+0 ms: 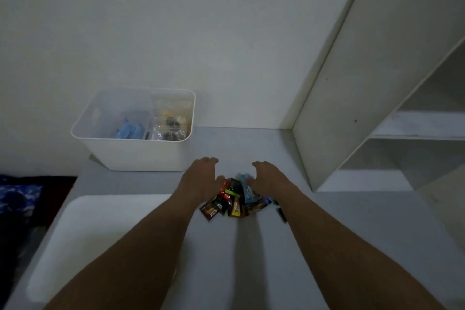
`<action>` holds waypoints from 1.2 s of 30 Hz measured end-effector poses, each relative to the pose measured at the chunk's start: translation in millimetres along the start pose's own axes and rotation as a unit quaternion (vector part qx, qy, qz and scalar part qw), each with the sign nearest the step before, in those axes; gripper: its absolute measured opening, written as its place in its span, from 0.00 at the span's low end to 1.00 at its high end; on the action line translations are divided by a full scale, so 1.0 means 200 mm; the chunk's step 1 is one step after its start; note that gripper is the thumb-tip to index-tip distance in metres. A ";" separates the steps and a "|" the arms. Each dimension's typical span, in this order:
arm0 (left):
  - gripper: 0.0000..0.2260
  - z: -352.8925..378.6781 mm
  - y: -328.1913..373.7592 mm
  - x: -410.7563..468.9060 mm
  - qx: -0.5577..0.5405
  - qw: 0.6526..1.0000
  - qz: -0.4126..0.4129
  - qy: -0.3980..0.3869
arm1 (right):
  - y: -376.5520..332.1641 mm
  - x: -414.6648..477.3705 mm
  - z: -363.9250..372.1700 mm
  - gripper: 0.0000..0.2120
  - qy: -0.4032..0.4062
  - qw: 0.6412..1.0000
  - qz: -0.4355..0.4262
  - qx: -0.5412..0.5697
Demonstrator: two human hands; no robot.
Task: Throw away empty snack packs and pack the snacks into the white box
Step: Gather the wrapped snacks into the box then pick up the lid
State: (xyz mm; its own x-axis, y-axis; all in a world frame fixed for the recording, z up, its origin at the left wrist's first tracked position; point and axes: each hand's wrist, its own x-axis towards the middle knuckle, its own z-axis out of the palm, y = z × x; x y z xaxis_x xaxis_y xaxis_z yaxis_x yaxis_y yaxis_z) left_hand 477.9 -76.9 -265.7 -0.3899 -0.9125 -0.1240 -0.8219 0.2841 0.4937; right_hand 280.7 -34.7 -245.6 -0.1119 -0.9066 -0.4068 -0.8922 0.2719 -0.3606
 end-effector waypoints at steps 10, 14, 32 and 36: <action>0.30 0.54 -0.04 0.08 0.034 0.999 -0.029 -0.012 | 0.25 0.18 0.43 0.35 0.027 0.999 0.002 0.021; 0.31 0.69 -0.10 0.14 0.114 0.993 -0.009 0.040 | 0.31 0.27 0.56 0.30 0.101 0.990 -0.004 -0.094; 0.17 0.51 -0.11 0.23 -0.016 0.988 0.022 0.150 | 0.29 0.36 0.32 0.14 0.175 0.984 -0.040 -0.019; 0.13 0.28 -0.03 0.23 -0.044 0.985 0.015 0.168 | 0.15 0.31 0.12 0.12 0.205 0.977 -0.054 -0.007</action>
State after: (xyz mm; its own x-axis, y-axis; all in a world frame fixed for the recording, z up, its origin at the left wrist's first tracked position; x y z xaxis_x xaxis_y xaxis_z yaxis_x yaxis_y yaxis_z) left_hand 441.2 -104.5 -323.5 -0.2420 -0.9542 0.1759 -0.7672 0.2991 0.5674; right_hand 256.5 -75.6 -302.5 -0.1802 -0.9836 0.0033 -0.9143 0.1662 -0.3694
